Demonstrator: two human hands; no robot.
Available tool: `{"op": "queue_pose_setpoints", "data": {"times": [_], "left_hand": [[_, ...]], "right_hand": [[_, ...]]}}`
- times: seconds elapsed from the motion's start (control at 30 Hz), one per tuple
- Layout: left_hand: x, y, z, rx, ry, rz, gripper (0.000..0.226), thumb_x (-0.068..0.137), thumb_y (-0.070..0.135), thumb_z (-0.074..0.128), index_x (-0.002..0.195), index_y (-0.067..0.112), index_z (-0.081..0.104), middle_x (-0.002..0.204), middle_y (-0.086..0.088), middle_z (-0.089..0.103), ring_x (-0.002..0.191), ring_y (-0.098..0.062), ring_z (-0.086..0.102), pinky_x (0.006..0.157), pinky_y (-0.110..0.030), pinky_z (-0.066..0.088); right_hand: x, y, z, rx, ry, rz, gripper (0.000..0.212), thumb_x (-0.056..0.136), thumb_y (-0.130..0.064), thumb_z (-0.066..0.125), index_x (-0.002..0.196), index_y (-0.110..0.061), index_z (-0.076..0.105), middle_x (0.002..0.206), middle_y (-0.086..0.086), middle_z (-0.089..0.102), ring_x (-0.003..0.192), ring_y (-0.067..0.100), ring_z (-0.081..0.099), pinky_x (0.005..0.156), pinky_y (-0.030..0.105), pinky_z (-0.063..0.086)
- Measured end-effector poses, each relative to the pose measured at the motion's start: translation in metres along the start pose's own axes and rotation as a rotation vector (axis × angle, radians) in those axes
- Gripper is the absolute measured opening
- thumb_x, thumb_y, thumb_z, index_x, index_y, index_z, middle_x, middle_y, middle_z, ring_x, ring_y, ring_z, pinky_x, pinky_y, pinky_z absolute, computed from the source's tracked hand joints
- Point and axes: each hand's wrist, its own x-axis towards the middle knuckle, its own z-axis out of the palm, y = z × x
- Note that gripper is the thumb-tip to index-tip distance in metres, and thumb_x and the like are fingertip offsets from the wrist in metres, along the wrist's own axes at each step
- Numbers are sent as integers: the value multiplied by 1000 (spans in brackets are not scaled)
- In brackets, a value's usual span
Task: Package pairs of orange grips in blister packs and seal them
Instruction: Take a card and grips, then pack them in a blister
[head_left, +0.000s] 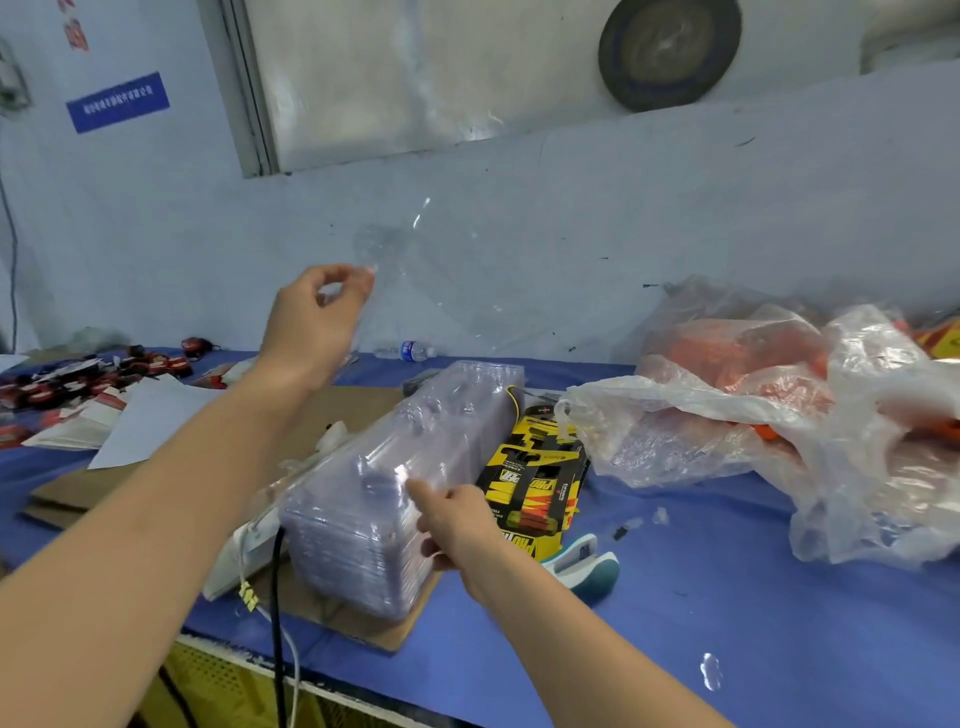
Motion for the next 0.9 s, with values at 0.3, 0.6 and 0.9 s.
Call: {"op": "queue_pose_setpoints", "data": {"times": [0.3, 0.6, 0.9], "left_hand": [[-48, 1, 4, -808, -914, -400, 59, 71, 56, 80, 122, 28, 68, 126, -8, 66, 101, -25, 67, 84, -33, 56], [-116, -17, 115, -1045, -1173, -670, 75, 83, 67, 59, 138, 16, 54, 143, -24, 50, 120, -41, 57, 110, -56, 32], [-182, 20, 215, -563, -668, -474, 22, 106, 21, 42, 116, 7, 55, 98, -16, 75, 71, -29, 74, 54, -30, 58]], "right_hand": [[-59, -72, -164, 641, 190, -521, 36, 84, -60, 57, 109, -35, 52, 123, -1, 63, 112, 16, 62, 92, 36, 50], [-153, -2, -270, 641, 603, -645, 26, 92, -33, 64, 115, -22, 62, 105, -1, 74, 85, 25, 73, 66, 24, 58], [-197, 79, -309, 757, 1048, -499, 27, 99, -32, 55, 124, -21, 53, 102, -1, 66, 85, 18, 72, 74, 27, 58]]}}
